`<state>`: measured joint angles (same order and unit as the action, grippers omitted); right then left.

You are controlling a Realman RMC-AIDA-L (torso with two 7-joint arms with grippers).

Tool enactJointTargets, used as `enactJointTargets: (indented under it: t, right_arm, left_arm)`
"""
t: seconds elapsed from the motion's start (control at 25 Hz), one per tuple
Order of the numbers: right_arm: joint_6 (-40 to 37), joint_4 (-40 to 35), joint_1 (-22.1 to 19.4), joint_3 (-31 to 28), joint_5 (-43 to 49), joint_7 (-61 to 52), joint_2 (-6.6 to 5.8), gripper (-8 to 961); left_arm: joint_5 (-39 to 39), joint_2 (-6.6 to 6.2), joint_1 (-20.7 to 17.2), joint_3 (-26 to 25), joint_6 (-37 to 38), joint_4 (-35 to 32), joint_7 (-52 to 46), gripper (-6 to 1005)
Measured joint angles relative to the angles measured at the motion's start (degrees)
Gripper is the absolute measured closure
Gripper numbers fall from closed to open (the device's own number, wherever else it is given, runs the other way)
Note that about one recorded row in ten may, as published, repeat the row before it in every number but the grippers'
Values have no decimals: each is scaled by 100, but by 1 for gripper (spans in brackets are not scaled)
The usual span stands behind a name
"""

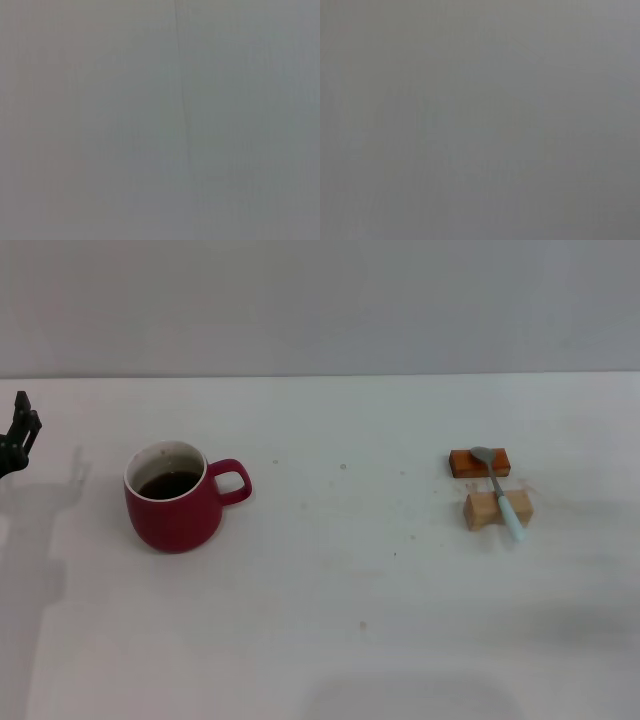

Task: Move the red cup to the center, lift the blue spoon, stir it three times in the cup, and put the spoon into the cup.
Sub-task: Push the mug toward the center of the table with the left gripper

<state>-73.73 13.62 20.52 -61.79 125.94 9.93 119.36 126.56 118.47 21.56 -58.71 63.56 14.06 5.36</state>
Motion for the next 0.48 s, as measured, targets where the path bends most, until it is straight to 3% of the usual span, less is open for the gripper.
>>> enactJointTargets:
  t: [0.48]
  right_arm:
    - [0,0,-13,0,0,0,0,143]
  left_arm:
    - [0,0,-9,0,21,1,0,158]
